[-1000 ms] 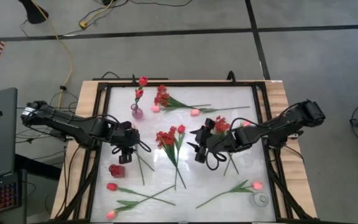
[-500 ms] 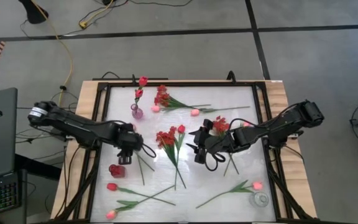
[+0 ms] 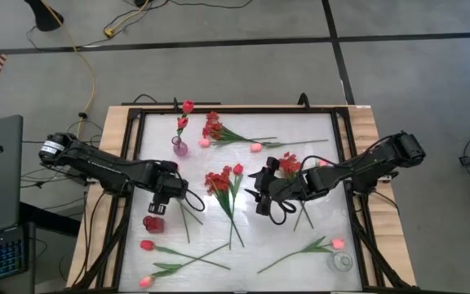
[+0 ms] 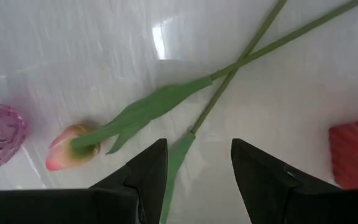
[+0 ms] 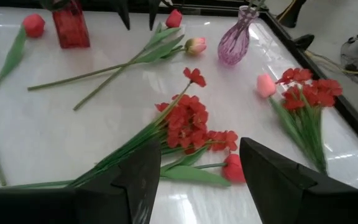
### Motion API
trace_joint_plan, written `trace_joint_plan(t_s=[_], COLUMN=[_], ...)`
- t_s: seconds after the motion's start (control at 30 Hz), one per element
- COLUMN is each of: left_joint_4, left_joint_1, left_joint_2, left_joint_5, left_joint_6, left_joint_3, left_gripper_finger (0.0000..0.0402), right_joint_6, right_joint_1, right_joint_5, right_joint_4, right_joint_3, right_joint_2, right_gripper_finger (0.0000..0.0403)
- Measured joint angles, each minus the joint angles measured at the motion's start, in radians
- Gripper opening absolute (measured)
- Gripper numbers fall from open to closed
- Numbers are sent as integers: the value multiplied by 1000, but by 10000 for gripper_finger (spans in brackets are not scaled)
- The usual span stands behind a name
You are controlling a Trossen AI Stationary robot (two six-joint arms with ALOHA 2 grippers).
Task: Sort flowers into vase by color
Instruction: Put the red tulip into the purple vase
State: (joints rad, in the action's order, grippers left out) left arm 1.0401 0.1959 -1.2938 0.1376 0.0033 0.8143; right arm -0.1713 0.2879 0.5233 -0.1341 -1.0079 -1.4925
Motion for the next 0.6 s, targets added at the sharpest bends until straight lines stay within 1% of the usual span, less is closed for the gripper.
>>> trace_joint_plan(t_s=[0.23,0.47,0.6], left_joint_4=[-8,-55,-56], left_joint_1=[0,0,0], left_joint_2=[0,0,0], left_joint_5=[2,0,-40], left_joint_6=[16,93,95], left_joint_3=[0,0,0], left_gripper_finger=[166,166,166], right_joint_6=[14,23,22], right_joint_1=[17,20,22], right_joint_5=[-7,-7,-7], right_joint_4=[0,-5,-22], right_joint_3=[0,0,0], right_joint_2=[0,0,0], right_gripper_finger=[244,244,244])
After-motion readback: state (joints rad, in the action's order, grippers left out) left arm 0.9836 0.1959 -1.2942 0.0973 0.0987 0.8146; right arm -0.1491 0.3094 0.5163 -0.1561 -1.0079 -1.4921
